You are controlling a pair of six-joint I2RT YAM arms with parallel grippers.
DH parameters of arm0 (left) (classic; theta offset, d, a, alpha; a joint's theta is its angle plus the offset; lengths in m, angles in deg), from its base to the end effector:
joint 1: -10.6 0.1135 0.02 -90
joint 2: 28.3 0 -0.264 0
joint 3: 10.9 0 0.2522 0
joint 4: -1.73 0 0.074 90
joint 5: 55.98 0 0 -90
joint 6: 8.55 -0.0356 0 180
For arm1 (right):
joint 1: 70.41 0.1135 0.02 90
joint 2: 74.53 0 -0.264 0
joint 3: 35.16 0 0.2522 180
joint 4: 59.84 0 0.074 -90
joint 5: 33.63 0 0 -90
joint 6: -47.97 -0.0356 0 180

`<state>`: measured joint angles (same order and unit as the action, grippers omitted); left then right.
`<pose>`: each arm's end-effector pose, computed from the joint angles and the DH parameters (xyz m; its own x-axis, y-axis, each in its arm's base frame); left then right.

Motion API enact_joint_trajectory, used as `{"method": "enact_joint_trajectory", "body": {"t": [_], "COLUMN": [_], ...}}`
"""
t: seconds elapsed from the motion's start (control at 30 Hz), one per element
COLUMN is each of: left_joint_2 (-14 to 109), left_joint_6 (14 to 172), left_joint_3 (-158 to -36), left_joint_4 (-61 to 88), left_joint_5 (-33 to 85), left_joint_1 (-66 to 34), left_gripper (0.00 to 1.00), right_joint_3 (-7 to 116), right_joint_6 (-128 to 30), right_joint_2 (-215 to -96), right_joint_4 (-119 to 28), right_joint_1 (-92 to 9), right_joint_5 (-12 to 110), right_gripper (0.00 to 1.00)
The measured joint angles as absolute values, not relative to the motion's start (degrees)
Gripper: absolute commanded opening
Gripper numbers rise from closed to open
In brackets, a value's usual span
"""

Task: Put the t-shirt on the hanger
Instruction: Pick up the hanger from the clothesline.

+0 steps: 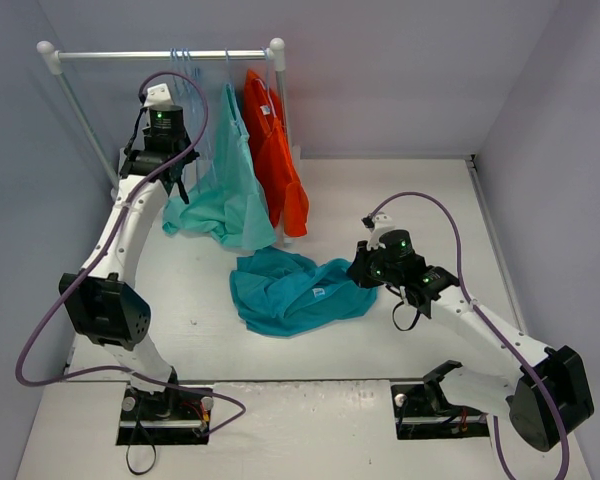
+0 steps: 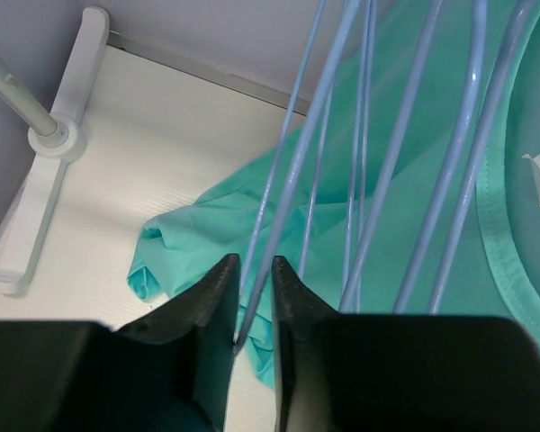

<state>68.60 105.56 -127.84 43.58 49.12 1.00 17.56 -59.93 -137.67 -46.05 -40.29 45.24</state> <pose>0.3854 -0.0558 0.4217 -0.3027 -0.3488 -0.8870 -0.2203 0.9310 -0.2909 0.2112 0.1305 0.2587 -0.5357 0.0379 -0.8436 -0.5044 0.7868 0.3557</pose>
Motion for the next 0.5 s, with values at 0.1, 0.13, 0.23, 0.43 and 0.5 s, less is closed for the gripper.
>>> {"method": "enact_joint_trajectory", "body": {"t": [0.1, 0.13, 0.23, 0.43, 0.5], "left_joint_2": [68.2, 68.1, 68.1, 68.1, 68.1], "left_joint_6": [104.9, 104.6, 103.8, 102.6, 102.4], "left_joint_3": [-127.2, -127.0, -126.3, -125.1, -125.0], "left_joint_4": [43.5, 43.4, 43.4, 43.5, 43.5], "left_joint_5": [49.1, 49.0, 49.0, 48.8, 48.8], "left_joint_1": [1.0, 1.0, 1.0, 1.0, 1.0], "left_gripper": [0.11, 0.11, 0.11, 0.10, 0.09], "right_joint_3": [17.6, 17.6, 17.6, 17.6, 17.6], "right_joint_6": [-60.0, -60.0, -60.0, -60.0, -60.0], "right_joint_2": [-137.6, -137.6, -137.6, -137.6, -137.6], "right_joint_4": [-46.1, -46.1, -46.1, -46.1, -46.1], "right_joint_1": [-40.3, -40.3, -40.3, -40.3, -40.3], "right_joint_5": [45.0, 45.0, 44.9, 44.9, 44.9], "right_gripper": [0.00, 0.00, 0.00, 0.00, 0.00]}}
